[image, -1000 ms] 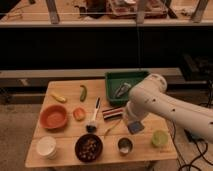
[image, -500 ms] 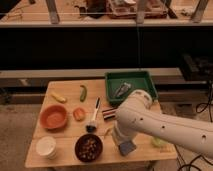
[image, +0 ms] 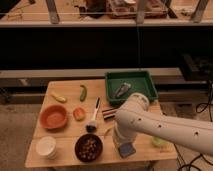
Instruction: Place sponge in metal cup
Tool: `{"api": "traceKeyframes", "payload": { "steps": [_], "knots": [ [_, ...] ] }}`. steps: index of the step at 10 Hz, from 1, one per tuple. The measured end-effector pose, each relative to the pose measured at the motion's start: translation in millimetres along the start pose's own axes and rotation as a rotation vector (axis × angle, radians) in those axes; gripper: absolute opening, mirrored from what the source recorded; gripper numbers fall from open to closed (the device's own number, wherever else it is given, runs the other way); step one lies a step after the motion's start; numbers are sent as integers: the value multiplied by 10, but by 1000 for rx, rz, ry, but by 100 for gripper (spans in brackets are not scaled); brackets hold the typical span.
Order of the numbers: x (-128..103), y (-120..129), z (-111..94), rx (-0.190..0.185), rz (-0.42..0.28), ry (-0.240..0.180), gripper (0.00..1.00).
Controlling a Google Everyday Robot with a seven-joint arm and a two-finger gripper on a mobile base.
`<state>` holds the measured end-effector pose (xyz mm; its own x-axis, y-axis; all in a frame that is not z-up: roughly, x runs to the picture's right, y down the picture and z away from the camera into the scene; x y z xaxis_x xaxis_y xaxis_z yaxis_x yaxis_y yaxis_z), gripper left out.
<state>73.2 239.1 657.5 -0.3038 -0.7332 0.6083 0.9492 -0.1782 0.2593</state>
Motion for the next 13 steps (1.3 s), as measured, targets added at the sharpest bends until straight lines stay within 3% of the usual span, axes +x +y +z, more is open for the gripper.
{"api": "traceKeyframes", "payload": {
  "steps": [1, 6, 7, 11, 13],
  "knots": [
    [4, 8, 10, 1, 3, -1, 24],
    [29, 86, 43, 3, 25, 19, 74],
    [38, 99, 47, 2, 29, 26, 79],
    [54, 132, 42, -19, 34, 45, 80],
    [58, 182, 16, -47, 41, 59, 80]
  ]
}}
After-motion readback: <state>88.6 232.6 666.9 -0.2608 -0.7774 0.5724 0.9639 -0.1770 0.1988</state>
